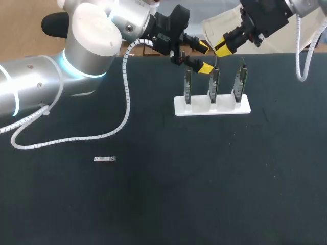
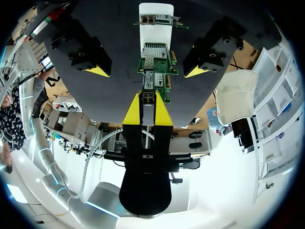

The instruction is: Pick up the optical module with the left hand, and insert it into the network port with the right hand.

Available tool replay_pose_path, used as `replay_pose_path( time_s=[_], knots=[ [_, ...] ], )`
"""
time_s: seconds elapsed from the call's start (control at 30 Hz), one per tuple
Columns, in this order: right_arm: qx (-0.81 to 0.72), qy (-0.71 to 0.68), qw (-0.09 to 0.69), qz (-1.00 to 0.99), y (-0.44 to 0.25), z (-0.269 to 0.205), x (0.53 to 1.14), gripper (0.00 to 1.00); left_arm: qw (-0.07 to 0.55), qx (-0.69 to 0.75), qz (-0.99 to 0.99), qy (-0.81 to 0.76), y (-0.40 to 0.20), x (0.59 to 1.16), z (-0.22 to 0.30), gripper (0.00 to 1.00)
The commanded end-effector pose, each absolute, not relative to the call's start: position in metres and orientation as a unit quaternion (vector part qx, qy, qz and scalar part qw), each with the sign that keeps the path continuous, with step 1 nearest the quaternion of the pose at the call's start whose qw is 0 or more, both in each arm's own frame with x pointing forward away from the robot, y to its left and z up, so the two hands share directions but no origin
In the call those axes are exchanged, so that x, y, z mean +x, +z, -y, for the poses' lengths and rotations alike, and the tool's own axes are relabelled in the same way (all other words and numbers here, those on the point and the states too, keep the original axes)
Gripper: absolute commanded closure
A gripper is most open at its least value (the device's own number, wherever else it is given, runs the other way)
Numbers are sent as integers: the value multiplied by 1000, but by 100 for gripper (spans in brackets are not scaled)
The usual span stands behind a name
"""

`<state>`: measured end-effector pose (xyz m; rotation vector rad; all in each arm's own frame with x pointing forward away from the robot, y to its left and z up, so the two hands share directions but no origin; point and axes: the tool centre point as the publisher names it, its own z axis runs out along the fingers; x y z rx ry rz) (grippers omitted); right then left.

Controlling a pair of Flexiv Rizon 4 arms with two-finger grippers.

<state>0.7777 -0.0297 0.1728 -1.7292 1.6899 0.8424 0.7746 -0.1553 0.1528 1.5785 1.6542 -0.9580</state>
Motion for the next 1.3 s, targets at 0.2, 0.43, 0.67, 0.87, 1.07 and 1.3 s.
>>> replay_pose_path(
  time_s=[0.2,0.43,0.67,0.87,1.07,1.3],
  knots=[
    [-647,314,287,-632,172,27,779,100,326,602,-631,-365,152,774,155,0],
    [-649,313,284,-632,171,27,779,100,326,602,-631,-365,152,774,155,0],
    [-652,312,286,-629,174,27,778,100,326,602,-631,-365,152,774,155,0],
    [-654,307,286,-629,174,28,778,100,326,602,-631,-365,152,774,155,0],
    [-653,309,285,-631,173,28,777,100,326,602,-631,-365,152,774,155,0],
    [-655,307,285,-629,170,27,778,100,326,602,-631,-365,152,774,155,0]
  ],
)
